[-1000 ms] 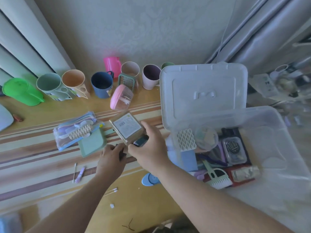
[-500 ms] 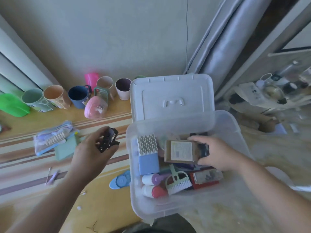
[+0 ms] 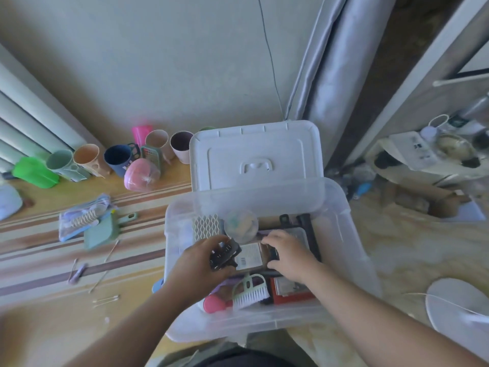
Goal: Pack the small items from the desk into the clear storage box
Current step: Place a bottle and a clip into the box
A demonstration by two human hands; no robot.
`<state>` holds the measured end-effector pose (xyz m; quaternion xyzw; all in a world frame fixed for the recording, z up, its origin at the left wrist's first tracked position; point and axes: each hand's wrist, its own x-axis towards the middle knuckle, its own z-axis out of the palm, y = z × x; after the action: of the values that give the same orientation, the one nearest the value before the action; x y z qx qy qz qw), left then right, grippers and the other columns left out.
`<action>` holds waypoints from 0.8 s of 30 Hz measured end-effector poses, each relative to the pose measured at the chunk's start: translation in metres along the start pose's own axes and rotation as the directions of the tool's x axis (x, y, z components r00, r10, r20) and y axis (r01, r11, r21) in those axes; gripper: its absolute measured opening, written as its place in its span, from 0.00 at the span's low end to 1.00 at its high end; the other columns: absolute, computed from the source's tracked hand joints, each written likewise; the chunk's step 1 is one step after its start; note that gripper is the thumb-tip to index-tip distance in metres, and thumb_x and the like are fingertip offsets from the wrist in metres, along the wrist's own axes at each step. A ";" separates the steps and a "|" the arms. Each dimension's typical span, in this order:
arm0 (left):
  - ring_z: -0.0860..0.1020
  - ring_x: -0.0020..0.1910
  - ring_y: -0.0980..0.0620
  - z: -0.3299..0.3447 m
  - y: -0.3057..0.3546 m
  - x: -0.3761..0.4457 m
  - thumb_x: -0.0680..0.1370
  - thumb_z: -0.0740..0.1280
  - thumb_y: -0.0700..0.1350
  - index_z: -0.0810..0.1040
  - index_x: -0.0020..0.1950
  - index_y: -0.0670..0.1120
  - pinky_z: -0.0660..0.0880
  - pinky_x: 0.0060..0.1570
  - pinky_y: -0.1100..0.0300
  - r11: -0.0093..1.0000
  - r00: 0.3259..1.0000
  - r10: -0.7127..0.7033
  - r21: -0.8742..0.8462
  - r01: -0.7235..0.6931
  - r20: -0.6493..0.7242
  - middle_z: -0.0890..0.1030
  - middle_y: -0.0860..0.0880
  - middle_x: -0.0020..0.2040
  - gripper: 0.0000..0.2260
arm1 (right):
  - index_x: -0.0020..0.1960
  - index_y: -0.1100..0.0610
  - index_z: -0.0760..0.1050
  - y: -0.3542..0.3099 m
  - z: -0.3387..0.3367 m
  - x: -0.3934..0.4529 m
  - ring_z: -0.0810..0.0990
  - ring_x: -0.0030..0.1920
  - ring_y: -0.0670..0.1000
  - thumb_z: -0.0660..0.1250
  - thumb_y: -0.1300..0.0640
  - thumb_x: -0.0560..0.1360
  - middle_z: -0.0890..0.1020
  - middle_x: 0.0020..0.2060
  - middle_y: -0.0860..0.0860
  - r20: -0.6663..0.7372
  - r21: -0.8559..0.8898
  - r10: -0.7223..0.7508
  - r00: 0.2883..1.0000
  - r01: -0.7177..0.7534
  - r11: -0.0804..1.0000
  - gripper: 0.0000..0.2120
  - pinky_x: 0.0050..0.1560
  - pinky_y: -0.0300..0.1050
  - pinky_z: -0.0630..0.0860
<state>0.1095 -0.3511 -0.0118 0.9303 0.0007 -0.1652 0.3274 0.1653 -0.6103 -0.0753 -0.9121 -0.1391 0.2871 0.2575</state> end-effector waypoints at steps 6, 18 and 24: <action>0.81 0.43 0.62 0.017 0.019 -0.002 0.72 0.72 0.65 0.69 0.63 0.62 0.77 0.45 0.63 0.990 0.974 -0.100 -0.073 0.117 0.205 0.84 0.59 0.48 0.23 | 0.76 0.46 0.72 -0.024 -0.024 -0.037 0.70 0.71 0.45 0.75 0.47 0.74 0.72 0.72 0.41 -0.124 -0.013 -0.306 0.944 0.306 0.952 0.31 0.71 0.43 0.69; 0.74 0.58 0.51 0.028 0.010 0.000 0.80 0.57 0.64 0.70 0.71 0.56 0.73 0.61 0.50 0.970 0.992 0.123 0.211 -0.123 0.011 0.78 0.54 0.58 0.22 | 0.72 0.45 0.73 -0.047 -0.001 -0.046 0.79 0.60 0.52 0.73 0.47 0.78 0.81 0.62 0.48 0.139 -0.166 -0.197 0.970 0.219 0.961 0.23 0.59 0.53 0.80; 0.76 0.56 0.46 0.018 -0.026 -0.009 0.77 0.62 0.56 0.77 0.64 0.55 0.77 0.56 0.49 0.891 0.953 0.266 0.415 -0.185 -0.145 0.77 0.52 0.55 0.17 | 0.68 0.49 0.76 -0.059 0.024 -0.032 0.80 0.58 0.58 0.76 0.41 0.75 0.82 0.60 0.52 0.357 -0.178 -0.122 0.926 0.196 0.964 0.25 0.57 0.55 0.79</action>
<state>0.0927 -0.3407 -0.0386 0.9827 -0.1088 -0.0290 0.1474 0.1197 -0.5653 -0.0452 -0.8558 -0.2852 0.4031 0.1542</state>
